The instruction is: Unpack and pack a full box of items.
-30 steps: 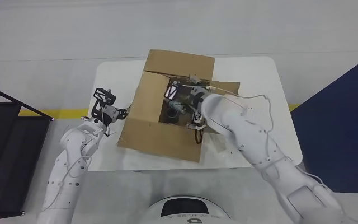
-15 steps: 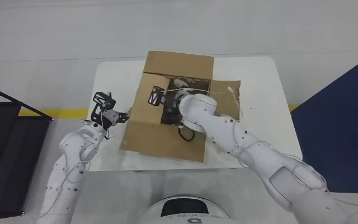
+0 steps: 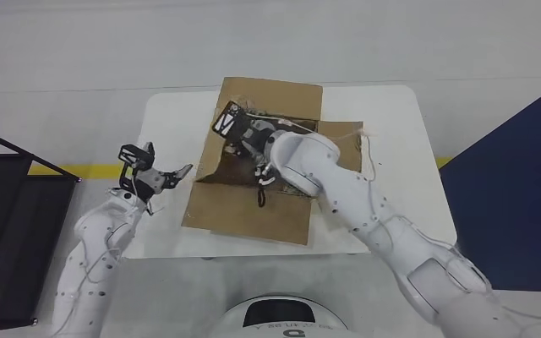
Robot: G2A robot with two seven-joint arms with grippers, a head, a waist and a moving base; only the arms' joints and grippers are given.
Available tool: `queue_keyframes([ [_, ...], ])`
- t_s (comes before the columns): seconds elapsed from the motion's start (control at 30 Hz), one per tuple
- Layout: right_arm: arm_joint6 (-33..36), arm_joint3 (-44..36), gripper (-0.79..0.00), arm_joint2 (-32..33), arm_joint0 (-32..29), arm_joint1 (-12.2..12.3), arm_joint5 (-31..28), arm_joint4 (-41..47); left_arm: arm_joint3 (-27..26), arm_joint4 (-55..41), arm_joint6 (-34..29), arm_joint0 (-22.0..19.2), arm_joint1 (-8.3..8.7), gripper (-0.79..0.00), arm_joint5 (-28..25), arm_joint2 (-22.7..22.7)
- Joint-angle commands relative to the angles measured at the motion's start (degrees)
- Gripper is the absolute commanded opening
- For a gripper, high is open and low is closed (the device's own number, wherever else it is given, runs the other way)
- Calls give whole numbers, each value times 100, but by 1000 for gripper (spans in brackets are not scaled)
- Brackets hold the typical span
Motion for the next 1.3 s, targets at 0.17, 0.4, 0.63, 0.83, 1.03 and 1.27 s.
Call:
queue_keyframes([
  [0.17,245,570,-209,-970,812,-564,657,-50,315,-521,785,518,108,0,-435,-1052],
  [0.4,524,2236,-175,-1914,1742,-1553,843,804,1138,-984,1130,558,244,0,-1098,-2005],
  [0.63,320,3019,-188,-1938,2127,-2201,725,1659,1353,-1032,1070,452,293,0,-1311,-2184],
  [0.83,208,2244,-240,-1284,1690,-1916,3,1922,1353,-1032,1070,452,293,0,-1311,-2184],
  [1.03,892,240,-148,36,335,-1120,-766,1129,1353,-1032,1070,452,293,0,-1311,-2184],
  [1.27,1416,-1127,0,1128,-596,-708,-1605,884,1353,-1032,1070,452,293,0,-1311,-2184],
])
